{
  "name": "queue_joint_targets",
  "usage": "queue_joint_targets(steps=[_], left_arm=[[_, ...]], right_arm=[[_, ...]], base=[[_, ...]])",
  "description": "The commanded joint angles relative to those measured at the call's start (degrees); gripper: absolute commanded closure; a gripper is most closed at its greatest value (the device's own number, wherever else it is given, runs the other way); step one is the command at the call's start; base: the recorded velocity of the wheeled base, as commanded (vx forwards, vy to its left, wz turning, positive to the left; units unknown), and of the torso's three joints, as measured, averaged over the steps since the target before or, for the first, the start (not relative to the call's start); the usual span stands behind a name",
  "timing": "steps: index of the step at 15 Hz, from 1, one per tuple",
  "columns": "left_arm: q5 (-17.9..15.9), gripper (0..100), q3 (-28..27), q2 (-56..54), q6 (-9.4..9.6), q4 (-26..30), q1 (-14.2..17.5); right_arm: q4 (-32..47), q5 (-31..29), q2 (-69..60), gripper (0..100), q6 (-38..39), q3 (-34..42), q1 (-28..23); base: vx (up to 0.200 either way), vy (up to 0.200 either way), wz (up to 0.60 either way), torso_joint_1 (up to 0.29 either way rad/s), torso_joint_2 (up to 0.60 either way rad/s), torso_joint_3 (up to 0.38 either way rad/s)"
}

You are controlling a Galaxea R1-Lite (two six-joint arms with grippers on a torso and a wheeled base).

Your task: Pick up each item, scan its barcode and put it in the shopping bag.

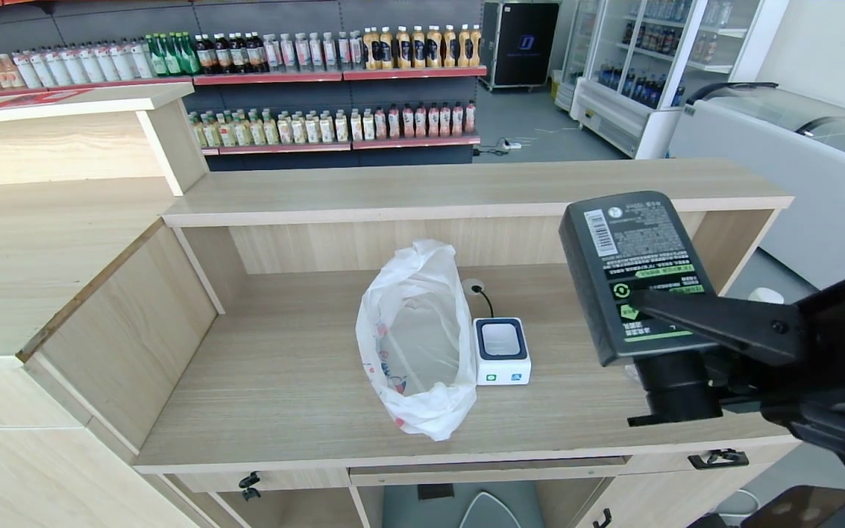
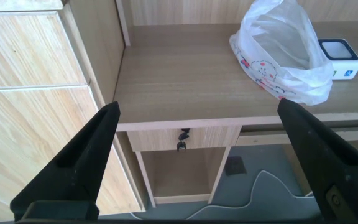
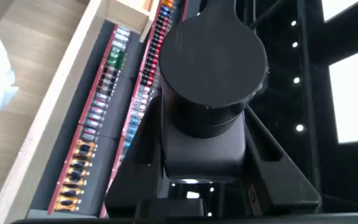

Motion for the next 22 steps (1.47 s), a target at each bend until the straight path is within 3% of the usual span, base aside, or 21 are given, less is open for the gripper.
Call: queue_joint_targets(steps=[1,4,8,11,22], left_arm=[[0.0,0,0.0,0.1,0.00,0.0,0.0],[0.0,0,0.0,0.1,0.00,0.0,0.0],[0.0,0,0.0,0.0,0.00,0.0,0.0],[0.0,0,0.0,0.1,0.00,0.0,0.0],[0.0,0,0.0,0.1,0.00,0.0,0.0]], right_arm=[[1.6,-3.7,-0.5,100,-5.0,0.2,7.5],[6.6,-10.4,-3.5,100,-9.5,0.6,14.9],[11.9,-13.2,-6.5,100,-13.5,0.6,18.4],[9.0,-13.5,-6.5,100,-13.3,-0.1,21.5],[10.5,-13.5,-9.6,100,-13.2,1.6,23.2]], base=[[0.000,0.000,0.00,0.000,0.00,0.000],[0.000,0.000,0.00,0.000,0.00,0.000],[0.000,0.000,0.00,0.000,0.00,0.000],[0.000,0.000,0.00,0.000,0.00,0.000],[0.000,0.000,0.00,0.000,0.00,0.000]])
